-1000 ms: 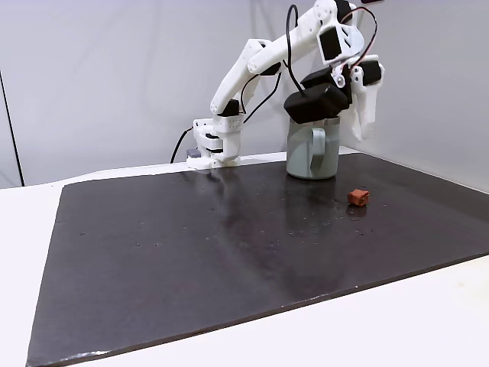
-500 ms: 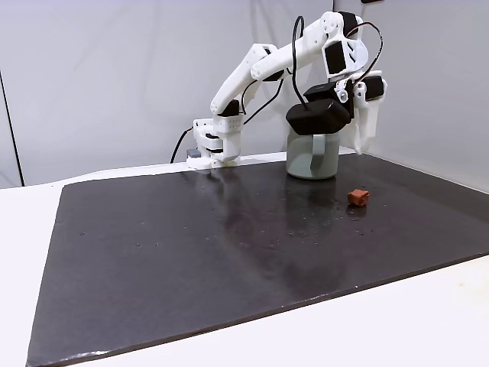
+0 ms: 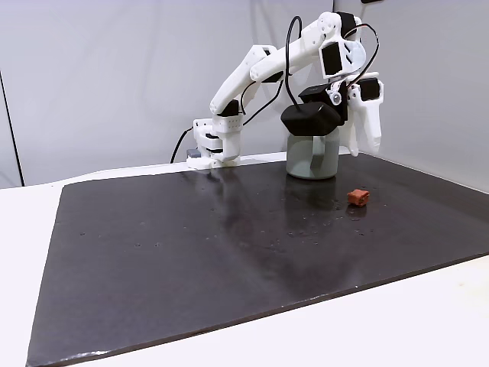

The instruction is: Grasp a cube and put it in the cup.

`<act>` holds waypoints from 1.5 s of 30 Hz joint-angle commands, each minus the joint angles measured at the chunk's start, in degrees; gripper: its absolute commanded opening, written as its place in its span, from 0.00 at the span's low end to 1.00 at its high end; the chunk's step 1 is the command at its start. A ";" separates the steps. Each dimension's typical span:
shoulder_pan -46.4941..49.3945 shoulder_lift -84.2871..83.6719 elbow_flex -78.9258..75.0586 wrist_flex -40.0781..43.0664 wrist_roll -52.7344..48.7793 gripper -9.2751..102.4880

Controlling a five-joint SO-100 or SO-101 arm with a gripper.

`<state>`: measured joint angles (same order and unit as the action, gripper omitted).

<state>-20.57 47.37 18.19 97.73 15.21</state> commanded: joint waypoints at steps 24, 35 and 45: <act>0.44 -8.17 -8.26 4.04 -2.29 0.32; 0.88 -13.62 -11.87 4.31 -2.55 0.31; 0.09 -17.58 -14.85 3.96 -3.69 0.31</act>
<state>-20.21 29.18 6.94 101.43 12.13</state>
